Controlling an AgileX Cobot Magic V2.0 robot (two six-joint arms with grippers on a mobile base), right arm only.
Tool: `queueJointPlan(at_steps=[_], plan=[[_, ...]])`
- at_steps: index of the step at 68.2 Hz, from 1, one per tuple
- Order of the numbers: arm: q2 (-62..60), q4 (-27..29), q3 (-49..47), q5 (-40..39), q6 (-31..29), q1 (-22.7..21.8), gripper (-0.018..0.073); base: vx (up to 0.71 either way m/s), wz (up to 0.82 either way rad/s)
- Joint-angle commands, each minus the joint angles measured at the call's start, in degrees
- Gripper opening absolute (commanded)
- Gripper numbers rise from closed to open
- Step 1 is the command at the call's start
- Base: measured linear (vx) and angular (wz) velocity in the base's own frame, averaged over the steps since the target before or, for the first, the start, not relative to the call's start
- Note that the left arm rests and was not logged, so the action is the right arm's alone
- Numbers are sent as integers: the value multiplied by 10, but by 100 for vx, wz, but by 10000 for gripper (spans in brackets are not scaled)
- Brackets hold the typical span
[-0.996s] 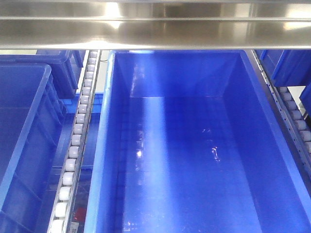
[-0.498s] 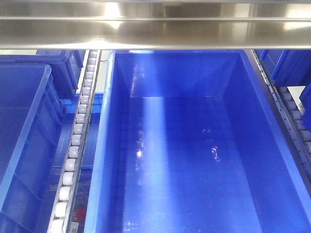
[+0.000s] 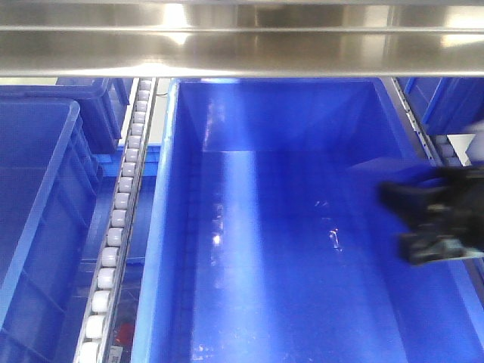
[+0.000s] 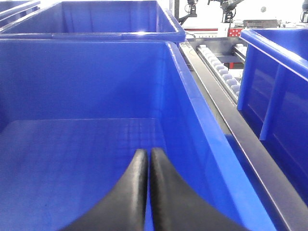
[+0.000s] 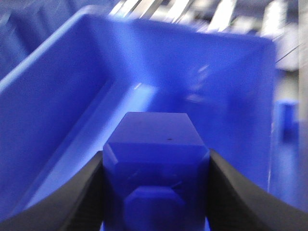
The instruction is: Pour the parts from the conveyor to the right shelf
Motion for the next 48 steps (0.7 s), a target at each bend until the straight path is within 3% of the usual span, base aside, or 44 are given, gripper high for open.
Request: queueJointPlan(at_steps=[1, 14, 39, 48], plan=[[32, 0, -30, -43, -17, 25, 2, 0, 0], [118, 1, -70, -13, -29, 70, 5, 0, 0], [311, 12, -203, 108, -16, 68, 12, 0, 0], [382, 11, -247, 138, 18, 68, 19, 0, 0]])
